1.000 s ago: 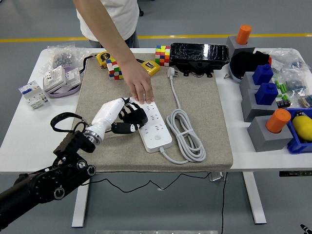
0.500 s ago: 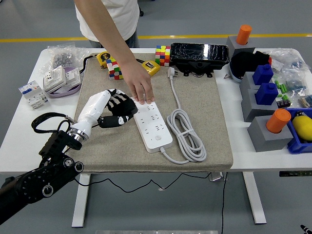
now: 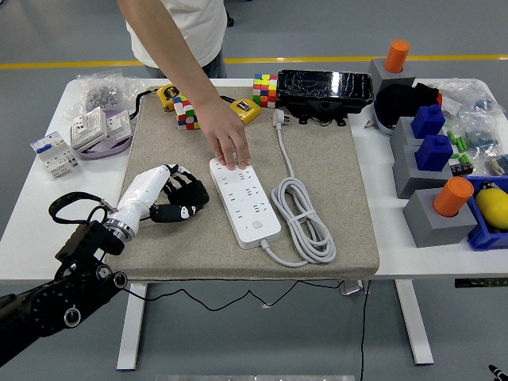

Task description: Put the plug near the board,insert it into the board,press the button,pull the plug out

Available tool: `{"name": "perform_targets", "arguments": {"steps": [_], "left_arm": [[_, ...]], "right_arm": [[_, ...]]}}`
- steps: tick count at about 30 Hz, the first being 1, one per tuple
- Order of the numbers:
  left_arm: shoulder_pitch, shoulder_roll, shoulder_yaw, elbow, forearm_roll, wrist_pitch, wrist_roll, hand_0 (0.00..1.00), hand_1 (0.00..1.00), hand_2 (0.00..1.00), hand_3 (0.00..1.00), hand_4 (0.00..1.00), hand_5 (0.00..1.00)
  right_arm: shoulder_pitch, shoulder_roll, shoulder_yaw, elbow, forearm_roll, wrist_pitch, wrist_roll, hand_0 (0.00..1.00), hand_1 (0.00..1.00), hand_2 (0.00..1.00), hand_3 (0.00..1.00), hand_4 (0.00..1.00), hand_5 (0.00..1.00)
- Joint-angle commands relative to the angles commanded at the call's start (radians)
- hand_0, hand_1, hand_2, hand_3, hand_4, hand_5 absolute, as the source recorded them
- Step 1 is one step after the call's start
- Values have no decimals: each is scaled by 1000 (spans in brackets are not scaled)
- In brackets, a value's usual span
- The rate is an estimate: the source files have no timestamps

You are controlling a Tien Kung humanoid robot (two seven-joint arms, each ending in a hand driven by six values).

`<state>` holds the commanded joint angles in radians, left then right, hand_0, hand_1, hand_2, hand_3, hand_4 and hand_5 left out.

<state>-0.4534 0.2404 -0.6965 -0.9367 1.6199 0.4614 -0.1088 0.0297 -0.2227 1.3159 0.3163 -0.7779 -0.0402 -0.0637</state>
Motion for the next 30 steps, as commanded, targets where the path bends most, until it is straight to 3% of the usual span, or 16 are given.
{"name": "perform_targets", "arguments": {"steps": [2, 3, 8, 9, 14, 17, 18, 21, 22, 26, 27, 30], "left_arm": [[2, 1, -6, -5, 7, -5, 9, 630, 623, 583, 596, 823, 5], [3, 2, -8, -7, 7, -7, 13, 813, 839, 844, 838, 966, 99], [17, 8, -31, -38, 6, -25, 24, 813, 839, 844, 838, 966, 99], [21, 10, -36, -46, 3, -24, 24, 873, 924, 966, 897, 998, 159], [37, 22, -57, -89, -2, -12, -19, 873, 924, 966, 897, 998, 159], [47, 32, -68, -122, -63, 3, -76, 860, 917, 940, 867, 998, 171], [55, 35, -82, -146, -138, 28, -142, 860, 917, 940, 867, 998, 171], [62, 37, -97, -166, -210, 36, -189, 860, 917, 940, 867, 998, 171], [65, 37, -105, -174, -247, 37, -204, 739, 752, 722, 613, 845, 198], [97, 37, -172, -212, -397, 50, -221, 739, 752, 722, 613, 845, 198], [103, 38, -184, -216, -412, 49, -223, 729, 712, 622, 579, 793, 190], [113, 46, -219, -223, -426, 44, -226, 729, 712, 622, 579, 793, 190]], "right_arm": [[0, 0, 0, 0, 0, 0, 0, 529, 622, 603, 546, 880, 402], [0, 0, 0, 0, -1, 0, 0, 529, 622, 602, 546, 880, 402], [-2, 1, 2, 0, -2, 0, 0, 529, 622, 602, 546, 880, 402], [-2, 0, 2, 0, -2, 0, 0, 528, 622, 603, 545, 879, 402], [-4, 1, 6, 1, -5, 1, 0, 528, 622, 603, 545, 879, 402], [-7, 4, 8, 1, -6, 1, -1, 528, 622, 603, 544, 880, 401], [-10, 6, 10, -1, -6, 1, -1, 528, 622, 603, 544, 880, 401], [-11, 9, 9, -5, -7, 2, -1, 528, 622, 603, 544, 880, 401], [-12, 10, 9, -6, -7, 2, -2, 527, 622, 601, 544, 879, 401], [-9, 8, 11, -3, -11, 1, -1, 527, 622, 601, 544, 879, 401], [-8, 7, 11, -1, -11, 0, -1, 528, 622, 602, 545, 879, 402], [-1, 5, 5, -4, -7, 0, -1, 528, 622, 602, 545, 879, 402]]}}
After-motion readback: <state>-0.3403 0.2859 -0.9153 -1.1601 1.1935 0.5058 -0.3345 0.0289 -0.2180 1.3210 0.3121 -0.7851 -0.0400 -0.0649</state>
